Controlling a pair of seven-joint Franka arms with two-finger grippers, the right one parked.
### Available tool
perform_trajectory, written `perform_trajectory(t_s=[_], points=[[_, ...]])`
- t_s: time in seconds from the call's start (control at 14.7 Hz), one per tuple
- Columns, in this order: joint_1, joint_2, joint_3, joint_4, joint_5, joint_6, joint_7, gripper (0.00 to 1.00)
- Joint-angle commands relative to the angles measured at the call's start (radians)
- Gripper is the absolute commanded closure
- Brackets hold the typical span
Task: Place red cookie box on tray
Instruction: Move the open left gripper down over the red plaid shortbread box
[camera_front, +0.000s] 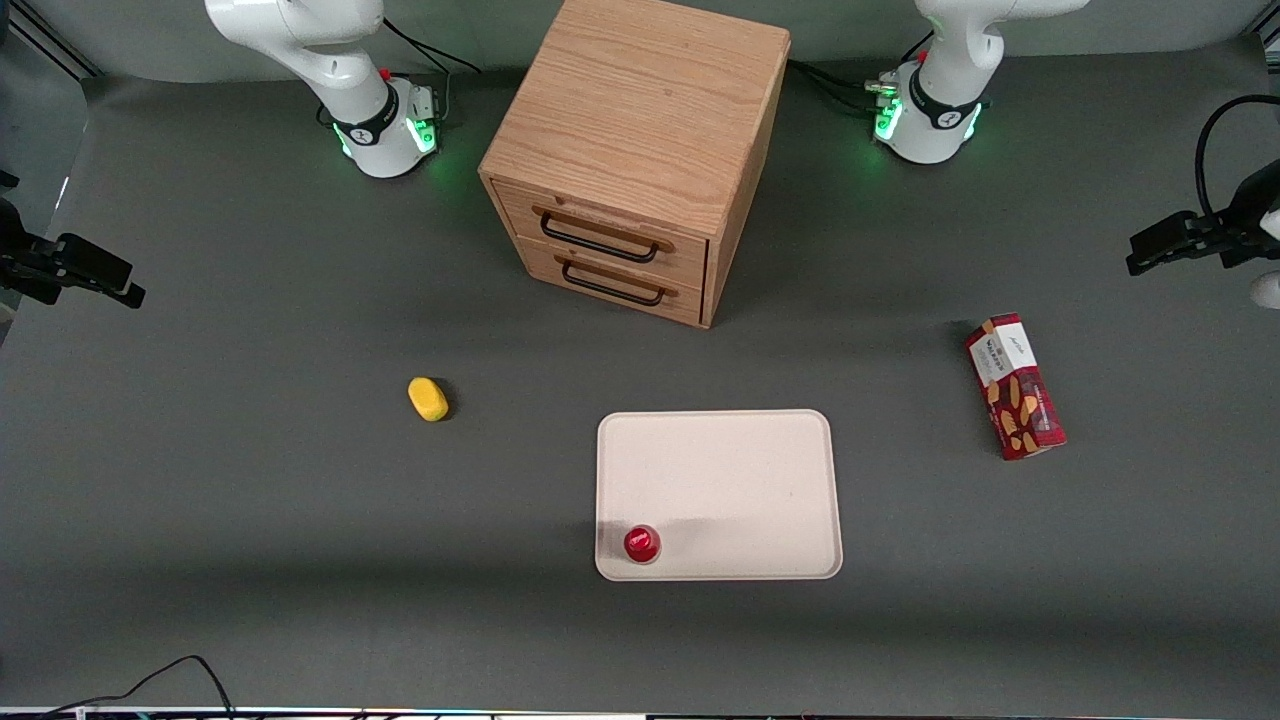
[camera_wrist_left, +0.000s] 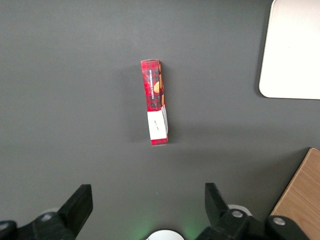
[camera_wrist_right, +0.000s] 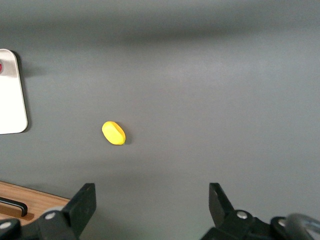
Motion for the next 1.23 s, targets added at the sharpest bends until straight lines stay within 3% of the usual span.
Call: perform_trajectory(t_s=[0.0,0.48,0.95,1.16], points=[[0.001,0.005,-0.006,0.039,0.012,-0.04,-0.002,0.0],[-0.005,0.031,-0.011,-0.014,0.008,-0.052,0.027,0.0],[0.008,0.032,0.008,-0.478,-0.017,0.544,0.029,0.0],[0.011,0.078,0.008,-0.571,-0.017,0.739,0.032,0.0]])
